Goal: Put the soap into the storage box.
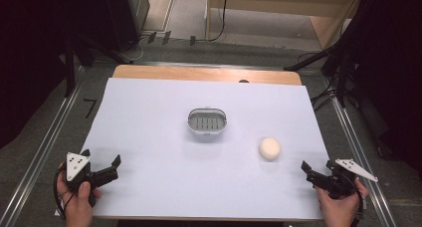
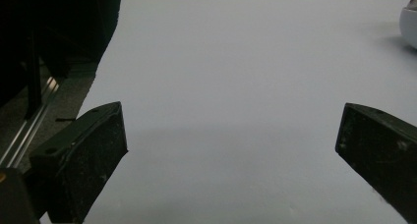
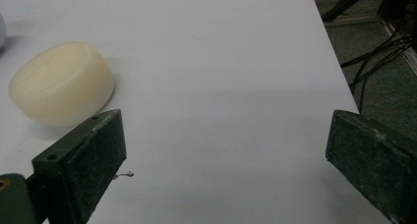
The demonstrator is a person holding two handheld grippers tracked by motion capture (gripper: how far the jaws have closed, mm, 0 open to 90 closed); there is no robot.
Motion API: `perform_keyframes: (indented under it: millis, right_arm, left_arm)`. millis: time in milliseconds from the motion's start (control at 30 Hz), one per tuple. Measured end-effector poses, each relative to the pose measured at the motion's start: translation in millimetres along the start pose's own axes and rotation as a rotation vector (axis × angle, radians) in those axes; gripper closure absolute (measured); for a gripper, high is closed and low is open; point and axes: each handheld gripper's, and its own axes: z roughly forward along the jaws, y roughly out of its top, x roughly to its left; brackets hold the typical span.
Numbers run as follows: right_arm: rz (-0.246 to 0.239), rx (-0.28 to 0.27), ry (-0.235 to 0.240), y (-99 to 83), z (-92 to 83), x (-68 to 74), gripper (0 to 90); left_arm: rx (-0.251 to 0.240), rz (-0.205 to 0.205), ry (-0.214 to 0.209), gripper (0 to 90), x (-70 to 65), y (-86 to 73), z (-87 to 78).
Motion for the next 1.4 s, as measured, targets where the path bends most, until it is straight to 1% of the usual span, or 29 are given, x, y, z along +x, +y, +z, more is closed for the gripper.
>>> perform_keyframes:
  millis: [33,67,133,200,267,333,367,433,500,533,667,733,767,800,833,867,900,933,967,1033,1100,1133,1167,1233,1267,1400]
  right_arm:
    - [0.000,0.000,0.000,0.0,0.0,0.0,2.0]
    - [0.012,-0.019,0.010,0.4,-1.3,-1.2,2.0]
    - [0.030,-0.031,0.011,1.2,-2.8,-1.9,2.7]
    - [0.029,-0.040,0.006,1.8,-4.1,-1.6,4.0]
    - [0.029,-0.041,0.010,2.7,-5.0,-0.6,6.7]
    - [0.041,-0.058,0.008,3.6,-6.2,1.2,10.3]
    - [0.050,-0.055,0.016,4.4,-6.9,2.1,12.0]
    - [0.033,-0.043,0.015,5.9,-6.5,1.9,12.7]
    - [0.034,-0.024,0.024,6.9,-6.5,2.3,13.0]
    - [0.033,-0.020,0.029,7.2,-6.4,2.6,12.9]
    - [0.026,-0.006,0.031,8.3,-6.7,6.3,13.1]
    - [0.026,0.010,0.031,9.4,-5.8,10.6,13.3]
    - [0.010,0.023,0.038,10.8,-3.4,14.5,13.4]
    - [0.010,0.023,0.038,10.8,-3.4,14.5,13.4]
    - [-0.009,0.041,0.031,12.4,-0.5,19.4,13.5]
    - [-0.009,0.041,0.031,12.4,-0.5,19.4,13.5]
    - [-0.024,0.054,0.034,13.8,1.6,23.6,13.5]
    - [-0.024,0.054,0.034,13.8,1.6,23.6,13.5]
    - [-0.038,0.069,0.035,14.8,3.4,27.2,13.6]
    - [-0.042,0.079,0.035,15.2,4.4,28.8,13.6]
    - [-0.056,0.104,0.052,18.1,8.9,31.1,13.4]
    - [-0.056,0.104,0.052,18.1,8.9,31.1,13.4]
    - [-0.063,0.122,0.061,21.5,10.1,33.6,13.4]
    - [-0.068,0.127,0.066,23.0,10.6,35.2,13.4]
    - [-0.074,0.144,0.072,25.6,11.9,38.9,13.3]
    - [-0.082,0.154,0.082,31.1,16.1,47.7,13.4]
  left_arm:
    - [0.000,0.000,0.000,0.0,0.0,0.0,0.0]
    - [-0.001,0.001,-0.001,0.0,0.1,0.0,0.0]
    - [-0.001,0.003,0.000,0.0,0.1,0.0,-0.2]
    - [-0.004,0.004,0.002,0.0,0.0,-0.1,-0.4]
    - [-0.002,0.004,0.002,0.0,0.1,0.0,-0.4]
    - [0.002,0.006,0.002,0.0,-0.4,0.2,0.3]
    - [0.004,0.008,0.002,0.0,-0.6,0.2,0.5]
    - [0.004,0.009,0.005,0.0,-0.8,0.2,0.5]
    - [0.003,0.008,0.004,0.0,-0.5,0.2,0.4]
    - [0.001,0.003,0.003,0.0,-0.3,0.1,0.2]
    - [-0.001,0.005,0.005,0.0,-0.3,0.0,-0.3]
    - [-0.004,0.005,0.007,0.0,-0.3,-0.1,-0.4]
    - [-0.007,0.003,0.009,0.0,-0.4,-0.2,-0.8]
    - [-0.007,0.003,0.009,0.0,-0.4,-0.2,-0.8]
    - [-0.009,0.003,0.009,0.0,-0.4,-0.3,-0.9]
    - [-0.009,0.004,0.010,0.0,-0.5,-0.3,-1.0]
    - [-0.008,0.006,0.012,0.0,-0.8,-0.3,-0.8]
    - [-0.008,0.006,0.012,0.0,-0.8,-0.3,-0.8]
    - [-0.008,0.008,0.012,0.0,-0.9,-0.3,-0.8]
    - [-0.009,0.008,0.013,0.0,-1.0,-0.4,-0.8]
    - [-0.015,0.006,0.013,0.0,-1.0,-0.7,-1.3]
    - [-0.015,0.006,0.013,0.0,-1.0,-0.7,-1.3]
    - [-0.015,0.007,0.014,0.0,-1.2,-0.7,-1.5]
    - [-0.015,0.008,0.012,0.0,-1.3,-0.7,-1.4]
    - [-0.015,0.009,0.011,0.0,-1.3,-0.7,-1.5]
    - [-0.018,0.012,0.005,0.0,-1.3,-0.7,-1.6]
